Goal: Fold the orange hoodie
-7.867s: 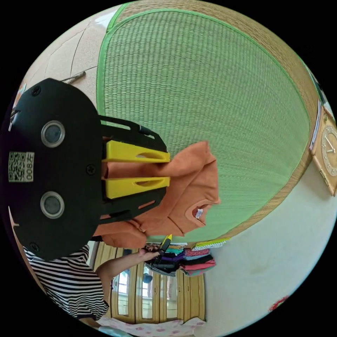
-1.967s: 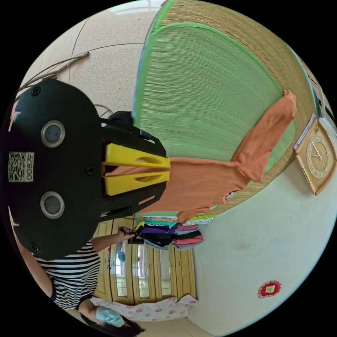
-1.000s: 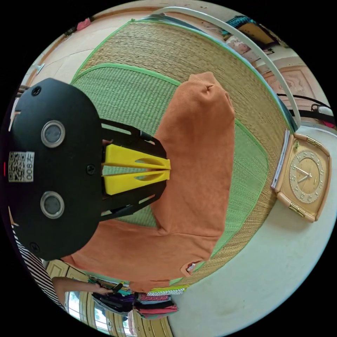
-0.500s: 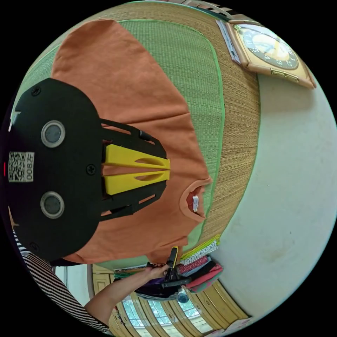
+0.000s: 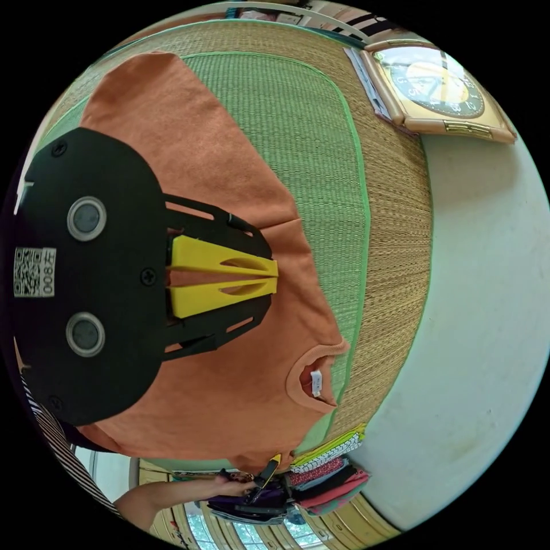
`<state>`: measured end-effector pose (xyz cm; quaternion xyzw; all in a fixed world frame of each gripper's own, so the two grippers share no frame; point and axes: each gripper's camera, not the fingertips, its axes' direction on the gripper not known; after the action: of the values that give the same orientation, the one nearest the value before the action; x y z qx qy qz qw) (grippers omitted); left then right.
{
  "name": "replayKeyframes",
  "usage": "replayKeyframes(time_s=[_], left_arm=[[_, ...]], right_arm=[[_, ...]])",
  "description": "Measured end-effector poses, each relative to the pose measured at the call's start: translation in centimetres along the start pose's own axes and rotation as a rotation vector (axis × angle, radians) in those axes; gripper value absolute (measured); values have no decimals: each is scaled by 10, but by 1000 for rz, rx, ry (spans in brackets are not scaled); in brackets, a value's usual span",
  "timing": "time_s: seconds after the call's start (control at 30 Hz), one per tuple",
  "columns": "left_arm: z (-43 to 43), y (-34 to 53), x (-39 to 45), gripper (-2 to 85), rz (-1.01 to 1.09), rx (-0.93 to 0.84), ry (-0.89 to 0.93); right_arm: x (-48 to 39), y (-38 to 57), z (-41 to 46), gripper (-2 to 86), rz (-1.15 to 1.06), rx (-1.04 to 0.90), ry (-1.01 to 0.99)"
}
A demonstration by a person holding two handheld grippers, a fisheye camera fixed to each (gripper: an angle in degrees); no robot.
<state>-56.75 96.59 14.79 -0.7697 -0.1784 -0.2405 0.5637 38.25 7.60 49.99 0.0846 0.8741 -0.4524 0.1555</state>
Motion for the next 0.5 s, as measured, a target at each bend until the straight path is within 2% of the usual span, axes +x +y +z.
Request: replayKeyframes(time_s=[0.1,0.23,0.3,0.4,0.5], left_arm=[[13,-2,2,3,-8,47,-10],[49,-7,-9,3,-68,26,56],[58,-9,-11,3,-99,19,81],[67,-11,6,3,-23,69,141],[92,-22,26,3,28,58,140]], right_arm=[[-26,-1,-15,1,-73,78,-42],[-58,-14,35,1,-178,-84,-29],[-53,-13,41,1,-151,-65,-54],[-47,-10,28,1,-139,-39,-114],[-61,0,21,1,-222,-12,-144]])
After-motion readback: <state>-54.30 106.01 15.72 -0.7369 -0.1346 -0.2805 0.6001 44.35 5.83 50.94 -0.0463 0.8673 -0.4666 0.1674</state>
